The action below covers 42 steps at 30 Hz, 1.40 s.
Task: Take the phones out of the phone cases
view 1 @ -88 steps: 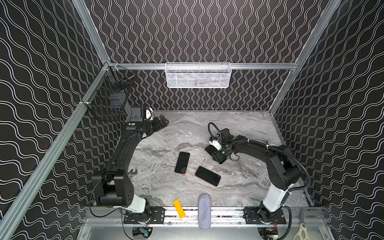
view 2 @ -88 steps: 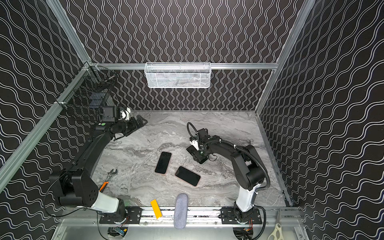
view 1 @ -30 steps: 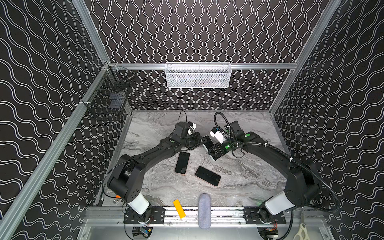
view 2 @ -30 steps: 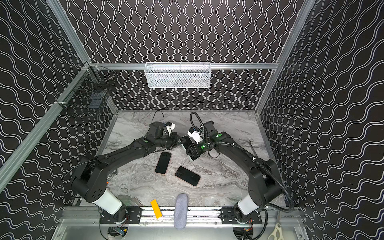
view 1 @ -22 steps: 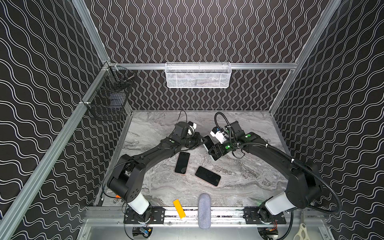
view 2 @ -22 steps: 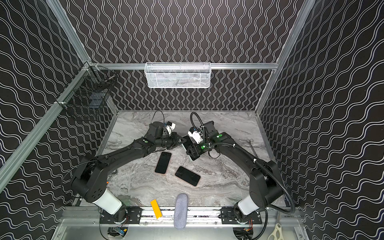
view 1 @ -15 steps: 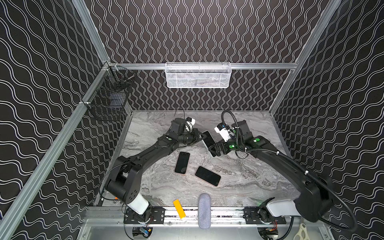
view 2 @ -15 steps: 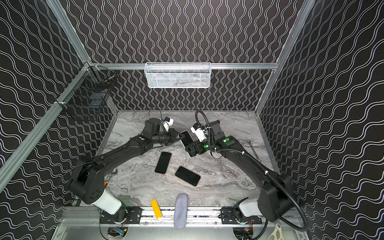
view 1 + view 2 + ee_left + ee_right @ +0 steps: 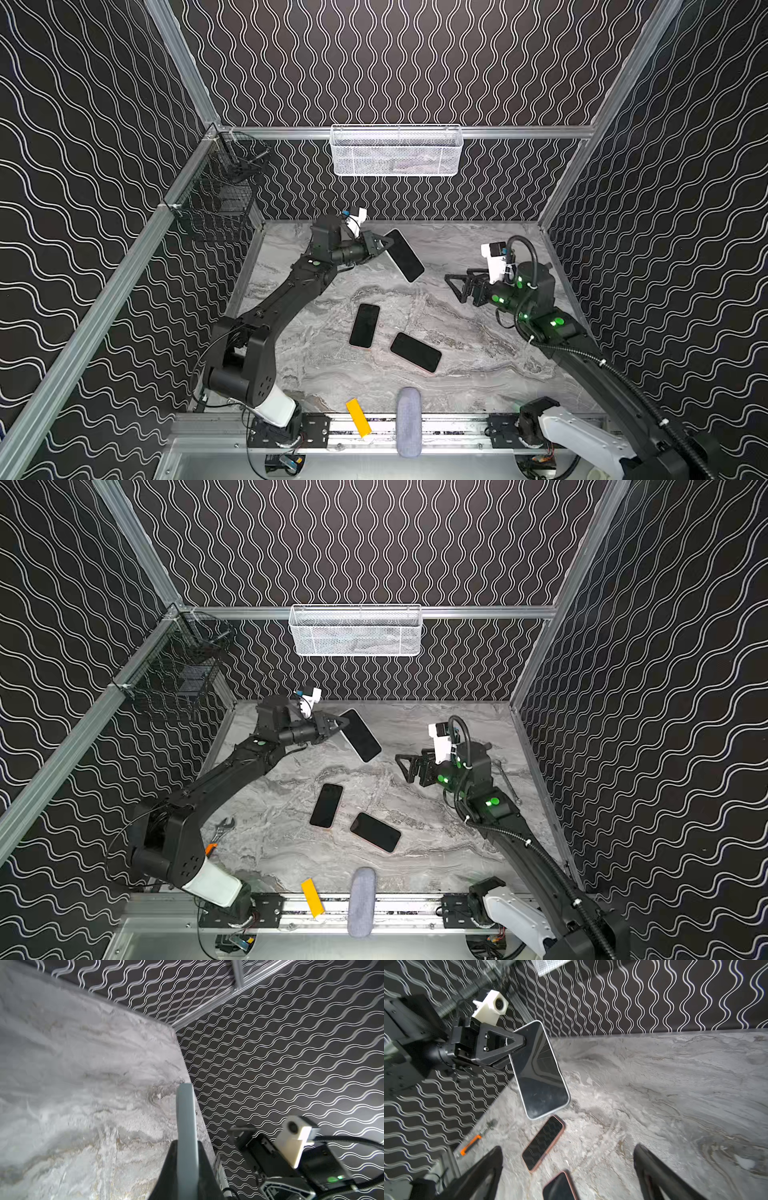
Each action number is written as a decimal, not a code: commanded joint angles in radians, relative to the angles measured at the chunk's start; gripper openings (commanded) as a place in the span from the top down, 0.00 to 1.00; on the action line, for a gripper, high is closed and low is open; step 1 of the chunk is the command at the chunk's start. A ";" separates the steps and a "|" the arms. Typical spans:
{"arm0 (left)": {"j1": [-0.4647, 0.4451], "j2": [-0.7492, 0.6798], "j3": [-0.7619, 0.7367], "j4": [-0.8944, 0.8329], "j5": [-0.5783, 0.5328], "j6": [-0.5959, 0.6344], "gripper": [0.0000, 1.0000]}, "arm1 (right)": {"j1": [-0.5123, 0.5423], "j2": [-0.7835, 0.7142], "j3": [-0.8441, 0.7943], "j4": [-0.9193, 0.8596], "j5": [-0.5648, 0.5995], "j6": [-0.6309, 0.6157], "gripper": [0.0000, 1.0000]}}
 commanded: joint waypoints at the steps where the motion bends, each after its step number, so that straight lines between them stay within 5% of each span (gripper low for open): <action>1: 0.003 -0.015 -0.011 0.109 0.045 0.061 1.00 | -0.006 -0.042 -0.062 0.201 0.023 0.151 0.02; 9: 0.016 -0.066 -0.159 0.278 0.051 0.037 1.00 | -0.007 0.019 -0.021 0.121 -0.116 0.116 0.02; 24: 0.033 -0.042 -0.186 0.378 0.058 -0.076 1.00 | -0.004 0.047 -0.285 0.562 -0.277 0.377 0.09; 42: -0.135 -0.231 -0.342 0.387 -0.341 -0.364 1.00 | 0.128 0.168 -0.331 0.894 -0.261 0.511 0.28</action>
